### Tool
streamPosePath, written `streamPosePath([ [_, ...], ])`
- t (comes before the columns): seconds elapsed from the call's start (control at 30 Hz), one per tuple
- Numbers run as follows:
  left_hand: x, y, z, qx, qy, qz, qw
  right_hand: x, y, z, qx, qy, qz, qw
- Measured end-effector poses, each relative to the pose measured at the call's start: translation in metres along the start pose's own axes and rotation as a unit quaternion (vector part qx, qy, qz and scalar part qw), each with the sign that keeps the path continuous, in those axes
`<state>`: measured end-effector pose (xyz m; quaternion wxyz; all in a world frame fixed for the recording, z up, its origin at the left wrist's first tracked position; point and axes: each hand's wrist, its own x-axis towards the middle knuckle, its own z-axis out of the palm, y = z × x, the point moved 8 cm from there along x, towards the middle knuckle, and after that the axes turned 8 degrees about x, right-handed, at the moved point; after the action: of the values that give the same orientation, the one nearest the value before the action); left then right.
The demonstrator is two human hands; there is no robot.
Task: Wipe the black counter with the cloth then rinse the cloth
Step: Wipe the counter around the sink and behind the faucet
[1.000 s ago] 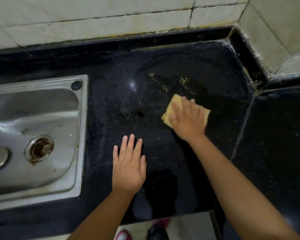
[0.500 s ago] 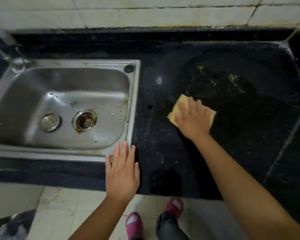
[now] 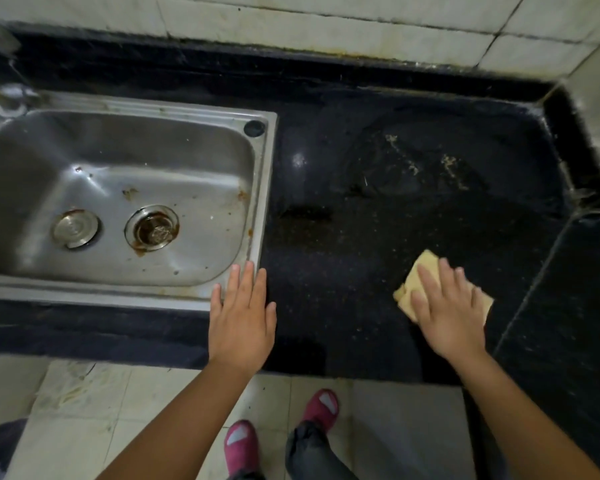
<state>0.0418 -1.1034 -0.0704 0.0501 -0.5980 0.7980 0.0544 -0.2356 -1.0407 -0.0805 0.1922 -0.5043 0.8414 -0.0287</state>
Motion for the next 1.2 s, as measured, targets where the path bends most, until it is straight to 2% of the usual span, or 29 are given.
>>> streamPosePath([
  [0.07, 0.0, 0.0, -0.003, 0.018, 0.029, 0.015, 0.999, 0.044, -0.01, -0.017, 0.025, 0.042, 0.063, 0.997],
  [0.13, -0.003, 0.0, 0.001, 0.016, 0.025, 0.019, 0.999, 0.079, -0.05, -0.015, 0.034, 0.04, 0.052, 0.997],
  [0.2, -0.006, -0.003, 0.004, -0.004, 0.024, 0.015, 1.0, 0.091, -0.112, 0.003, 0.023, 0.009, -0.035, 0.999],
  [0.3, -0.006, -0.012, 0.001, -0.038, 0.018, -0.027, 0.999, 0.055, -0.185, 0.033, 0.007, -0.051, -0.178, 0.983],
  [0.37, -0.003, -0.021, -0.007, -0.05, 0.027, -0.067, 0.996, 0.022, -0.192, 0.048, 0.002, -0.08, -0.238, 0.968],
  [0.47, 0.009, -0.012, -0.018, -0.046, 0.039, -0.063, 0.996, -0.025, -0.149, 0.048, -0.024, -0.035, -0.287, 0.957],
  [0.6, 0.032, 0.036, -0.019, -0.064, 0.028, -0.009, 0.998, -0.045, -0.021, 0.038, -0.066, -0.023, -0.169, 0.983],
  [0.67, 0.042, 0.07, -0.021, -0.072, 0.033, 0.031, 0.996, -0.036, 0.039, 0.012, -0.056, -0.015, -0.078, 0.995],
  [0.77, 0.058, 0.118, -0.013, -0.047, -0.005, 0.088, 0.995, 0.002, 0.094, -0.027, -0.002, 0.023, 0.031, 0.999],
  [0.87, 0.066, 0.141, 0.001, 0.005, -0.047, 0.098, 0.994, 0.042, 0.114, -0.045, 0.035, 0.04, 0.119, 0.991],
  [1.1, 0.066, 0.14, 0.008, -0.003, -0.06, 0.088, 0.994, 0.103, 0.125, -0.064, 0.05, 0.059, 0.144, 0.987],
  [1.2, 0.066, 0.143, 0.004, -0.035, -0.03, 0.093, 0.995, 0.128, 0.129, -0.076, 0.064, 0.069, 0.177, 0.98],
])
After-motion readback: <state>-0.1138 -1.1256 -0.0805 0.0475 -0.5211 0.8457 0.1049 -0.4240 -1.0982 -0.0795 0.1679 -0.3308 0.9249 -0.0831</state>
